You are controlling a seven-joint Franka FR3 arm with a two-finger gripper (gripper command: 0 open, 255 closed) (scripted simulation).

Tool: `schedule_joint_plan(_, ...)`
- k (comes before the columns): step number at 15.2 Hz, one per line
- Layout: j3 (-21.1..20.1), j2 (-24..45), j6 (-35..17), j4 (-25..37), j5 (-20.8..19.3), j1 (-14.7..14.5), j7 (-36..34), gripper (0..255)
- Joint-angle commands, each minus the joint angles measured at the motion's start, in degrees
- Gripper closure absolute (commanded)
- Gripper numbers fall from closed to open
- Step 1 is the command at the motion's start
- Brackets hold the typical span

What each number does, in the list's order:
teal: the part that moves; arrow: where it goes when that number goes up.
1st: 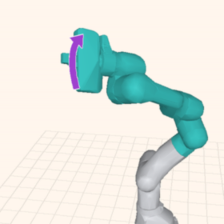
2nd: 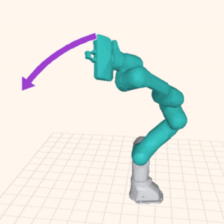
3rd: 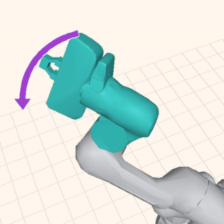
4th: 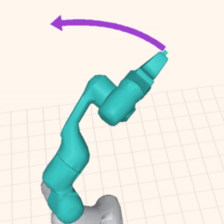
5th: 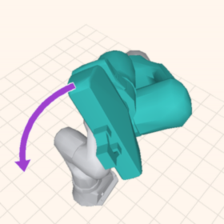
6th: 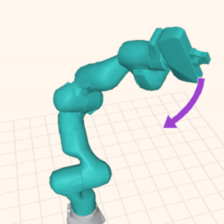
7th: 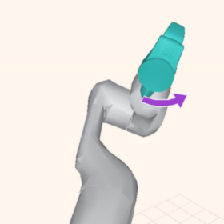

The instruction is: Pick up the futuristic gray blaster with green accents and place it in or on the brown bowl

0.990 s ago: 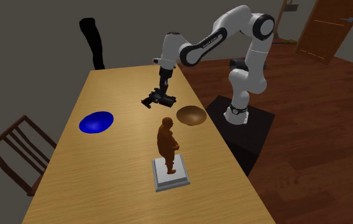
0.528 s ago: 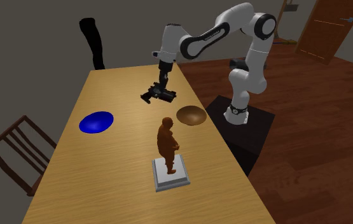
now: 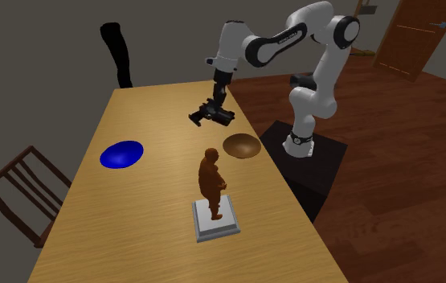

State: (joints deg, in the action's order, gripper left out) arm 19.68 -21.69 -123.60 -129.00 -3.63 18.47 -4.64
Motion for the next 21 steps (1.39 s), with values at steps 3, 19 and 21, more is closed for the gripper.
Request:
schedule_joint_plan(3,-4.41,-8.15,2.55,-5.57,-1.89,0.30,-5.32,255)
schedule_joint_plan(19,-11.43,-21.39,3.47,-18.26,-2.00,0.21,-12.88,255)
schedule_joint_plan(21,-11.30,-21.26,1.88,-19.73,-2.13,0.28,-12.89,255)
